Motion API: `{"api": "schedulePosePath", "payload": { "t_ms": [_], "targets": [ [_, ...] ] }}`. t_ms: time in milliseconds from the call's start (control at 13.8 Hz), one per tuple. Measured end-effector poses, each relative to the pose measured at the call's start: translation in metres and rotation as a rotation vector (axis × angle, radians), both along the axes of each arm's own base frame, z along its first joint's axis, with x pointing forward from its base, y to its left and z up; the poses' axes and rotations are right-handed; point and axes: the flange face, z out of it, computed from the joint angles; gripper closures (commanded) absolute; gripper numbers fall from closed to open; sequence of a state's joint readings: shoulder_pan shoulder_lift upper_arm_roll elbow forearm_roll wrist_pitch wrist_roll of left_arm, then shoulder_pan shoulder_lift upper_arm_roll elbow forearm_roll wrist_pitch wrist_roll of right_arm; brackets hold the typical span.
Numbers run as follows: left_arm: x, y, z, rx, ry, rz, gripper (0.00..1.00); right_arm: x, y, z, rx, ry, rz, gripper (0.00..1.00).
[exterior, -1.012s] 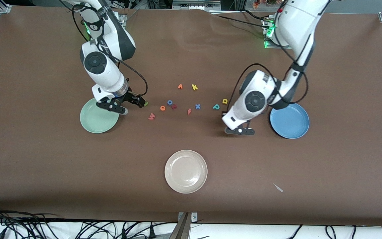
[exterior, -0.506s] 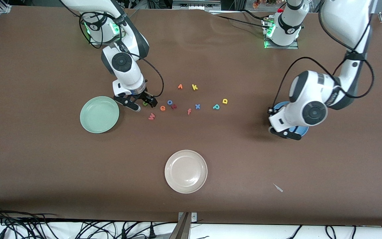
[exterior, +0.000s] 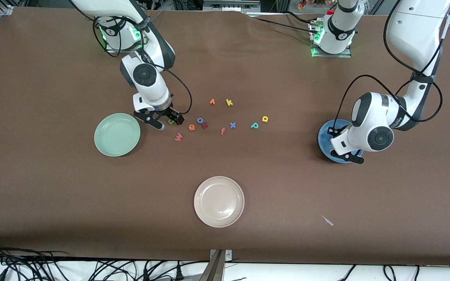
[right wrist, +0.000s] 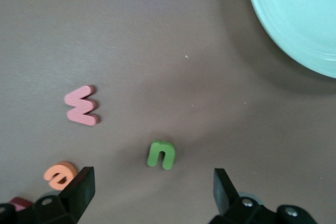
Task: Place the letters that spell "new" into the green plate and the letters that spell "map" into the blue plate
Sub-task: 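Drop the m on the blue plate while the right gripper grasps the n, then release the n over the green plate while the left gripper grasps the d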
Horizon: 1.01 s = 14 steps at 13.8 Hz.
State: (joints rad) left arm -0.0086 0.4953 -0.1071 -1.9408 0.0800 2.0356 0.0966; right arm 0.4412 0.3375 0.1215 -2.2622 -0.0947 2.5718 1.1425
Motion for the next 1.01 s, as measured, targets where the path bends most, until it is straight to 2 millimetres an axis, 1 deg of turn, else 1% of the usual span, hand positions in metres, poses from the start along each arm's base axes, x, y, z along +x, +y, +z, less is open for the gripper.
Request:
{"api": "schedulePosePath", "payload": {
  "t_ms": [72, 145, 217, 361, 434, 506, 578, 723, 795, 940, 1012],
  "targets": [
    [0.001, -0.005, 0.005, -0.002, 0.005, -0.007, 0.00, -0.003, -0.002, -0.004, 0.001, 0.000, 0.001, 0.00],
    [0.002, -0.016, 0.016, -0.007, 0.012, -0.020, 0.00, -0.007, -0.003, -0.008, 0.004, -0.002, 0.002, 0.01],
    [0.002, -0.035, 0.032, -0.011, 0.010, -0.033, 0.00, -0.010, -0.005, -0.014, 0.007, -0.003, 0.003, 0.01],
    [-0.004, -0.090, 0.067, -0.019, -0.022, -0.054, 0.00, -0.013, -0.006, -0.024, 0.011, -0.002, 0.005, 0.05],
    [-0.011, -0.118, 0.078, -0.030, -0.036, -0.081, 0.00, -0.013, -0.006, -0.028, 0.011, -0.003, 0.009, 0.08],
    [-0.019, -0.143, 0.084, -0.044, -0.044, -0.113, 0.00, -0.014, -0.006, -0.033, 0.010, -0.004, 0.015, 0.14],
    [-0.025, -0.163, 0.086, -0.061, -0.053, -0.142, 0.00, -0.014, -0.006, -0.036, 0.011, -0.005, 0.019, 0.21],
    [-0.033, -0.202, 0.083, -0.121, -0.116, -0.189, 0.00, -0.015, -0.005, -0.038, 0.010, -0.006, 0.023, 0.40],
    [-0.034, -0.216, 0.076, -0.153, -0.151, -0.198, 0.00, -0.015, -0.005, -0.038, 0.010, -0.007, 0.024, 0.51],
    [-0.037, -0.239, 0.053, -0.209, -0.194, -0.211, 0.00, -0.014, -0.005, -0.037, 0.014, -0.011, 0.024, 0.74],
    [-0.042, -0.253, 0.043, -0.232, -0.210, -0.220, 0.00, -0.013, -0.004, -0.036, 0.017, -0.016, 0.025, 0.84]
  ]
}}
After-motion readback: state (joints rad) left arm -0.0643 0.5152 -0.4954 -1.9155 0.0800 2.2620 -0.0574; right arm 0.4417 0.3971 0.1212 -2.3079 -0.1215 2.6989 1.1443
